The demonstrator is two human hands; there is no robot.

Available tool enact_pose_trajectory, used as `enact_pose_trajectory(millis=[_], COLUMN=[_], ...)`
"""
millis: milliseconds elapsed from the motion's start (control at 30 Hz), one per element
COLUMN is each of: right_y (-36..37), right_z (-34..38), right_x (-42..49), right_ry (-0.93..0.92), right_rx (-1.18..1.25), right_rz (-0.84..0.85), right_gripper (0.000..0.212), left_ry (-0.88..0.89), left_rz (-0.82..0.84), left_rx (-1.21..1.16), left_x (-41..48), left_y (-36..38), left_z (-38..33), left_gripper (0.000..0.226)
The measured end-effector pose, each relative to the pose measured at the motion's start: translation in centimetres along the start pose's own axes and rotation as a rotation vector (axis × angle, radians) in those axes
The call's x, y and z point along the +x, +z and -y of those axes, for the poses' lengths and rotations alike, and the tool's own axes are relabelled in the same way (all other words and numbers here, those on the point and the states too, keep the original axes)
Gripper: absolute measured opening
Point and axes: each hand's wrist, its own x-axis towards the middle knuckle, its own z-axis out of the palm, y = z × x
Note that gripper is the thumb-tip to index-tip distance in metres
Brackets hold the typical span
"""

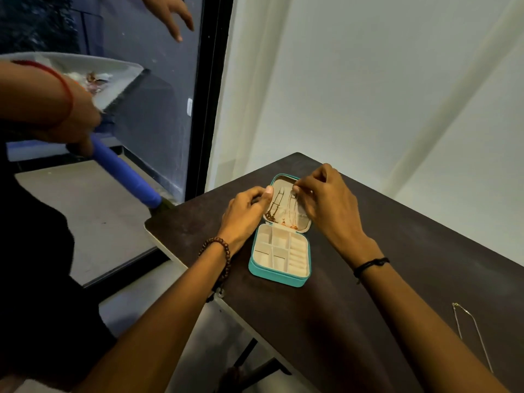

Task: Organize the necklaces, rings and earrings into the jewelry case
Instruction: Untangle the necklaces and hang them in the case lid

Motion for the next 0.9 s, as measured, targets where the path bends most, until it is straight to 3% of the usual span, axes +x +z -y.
enact_pose_trajectory(millis=[300, 433, 533, 700, 900], right_y=[0.97, 1.1, 1.05, 0.52, 0.23], right_z=[0.56, 0.68, 0.79, 0.94, 0.67], right_x=[-0.48, -0.45, -0.42, -0.33, 0.35], right_ry=[-0.03, 0.005, 0.015, 0.081, 0.215], right_rx=[-0.201, -0.19, -0.208, -0.11, 0.035], right_rz=[-0.106, -0.116, -0.137, -0.211, -0.131], right_gripper=[0.021, 0.021, 0.02, 0.015, 0.02], left_ry=[0.013, 0.034, 0.043, 0.046, 0.047], left_rz=[0.005, 0.021, 0.027, 0.03, 0.022], left_rx=[-0.016, -0.039, -0.063, -0.06, -0.072], left_x=[-0.04, -0.09, -0.22, -0.25, -0.34], left_y=[-0.14, -0.18, -0.27, -0.25, -0.25], left_z=[0.13, -0.09, -0.4, -0.33, -0.54], left_gripper=[0.064, 0.037, 0.03, 0.027, 0.023])
